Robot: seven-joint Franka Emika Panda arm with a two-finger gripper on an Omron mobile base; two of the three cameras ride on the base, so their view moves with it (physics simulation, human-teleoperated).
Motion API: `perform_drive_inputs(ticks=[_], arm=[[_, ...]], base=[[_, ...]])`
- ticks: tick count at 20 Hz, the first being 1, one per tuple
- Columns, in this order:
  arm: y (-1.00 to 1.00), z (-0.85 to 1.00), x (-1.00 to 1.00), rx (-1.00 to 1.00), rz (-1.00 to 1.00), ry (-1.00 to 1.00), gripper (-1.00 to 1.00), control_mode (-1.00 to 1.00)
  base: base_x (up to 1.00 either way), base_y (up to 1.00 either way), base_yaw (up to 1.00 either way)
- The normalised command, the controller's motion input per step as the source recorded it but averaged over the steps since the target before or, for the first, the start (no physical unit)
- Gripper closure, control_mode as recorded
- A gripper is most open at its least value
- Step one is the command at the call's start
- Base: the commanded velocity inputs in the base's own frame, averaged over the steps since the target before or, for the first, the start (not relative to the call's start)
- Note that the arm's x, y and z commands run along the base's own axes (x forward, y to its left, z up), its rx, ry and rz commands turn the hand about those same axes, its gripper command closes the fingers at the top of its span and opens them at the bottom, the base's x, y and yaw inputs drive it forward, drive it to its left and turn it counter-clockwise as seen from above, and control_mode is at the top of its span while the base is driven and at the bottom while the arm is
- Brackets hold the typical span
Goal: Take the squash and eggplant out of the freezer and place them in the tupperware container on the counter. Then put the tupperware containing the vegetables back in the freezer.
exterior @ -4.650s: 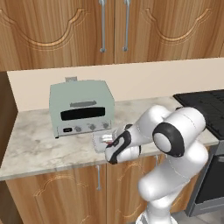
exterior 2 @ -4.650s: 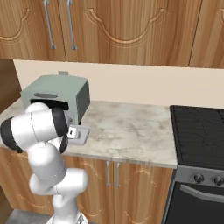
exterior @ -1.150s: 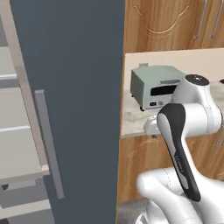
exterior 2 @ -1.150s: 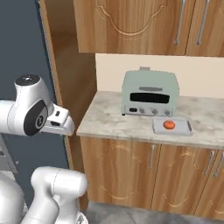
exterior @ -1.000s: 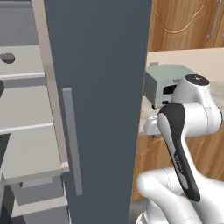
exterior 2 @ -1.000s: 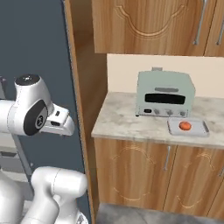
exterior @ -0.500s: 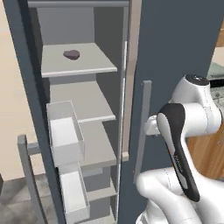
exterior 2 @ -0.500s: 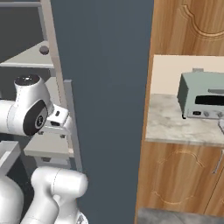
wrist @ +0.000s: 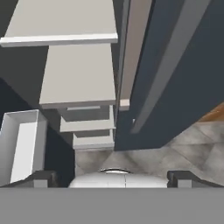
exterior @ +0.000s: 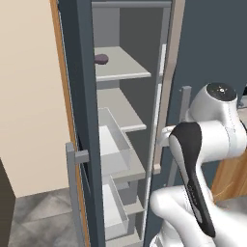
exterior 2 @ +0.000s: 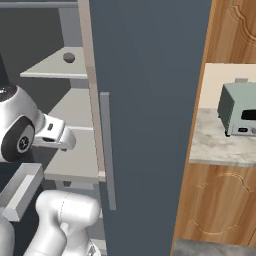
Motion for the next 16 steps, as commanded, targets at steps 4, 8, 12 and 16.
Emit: perform_drive_inputs(ticks=[4, 8, 12, 16], arm=[[0.01, 1.00, -0.04, 0.03, 0.01, -0.56, -1.00, -1.00], [0.28, 1.00, 0.53, 0.19, 0.09, -0.43, -1.00, -1.00], [0.51, 0.86, 0.90, 0.21, 0.15, -0.31, -1.00, -1.00], [0.44, 0.69, 0.82, 0.07, 0.13, -0.36, -1.00, -1.00]], base=[[0.00, 0.00, 0.00], [0.00, 0.00, 0.00], [0.00, 0.00, 0.00], [0.00, 0.00, 0.00]])
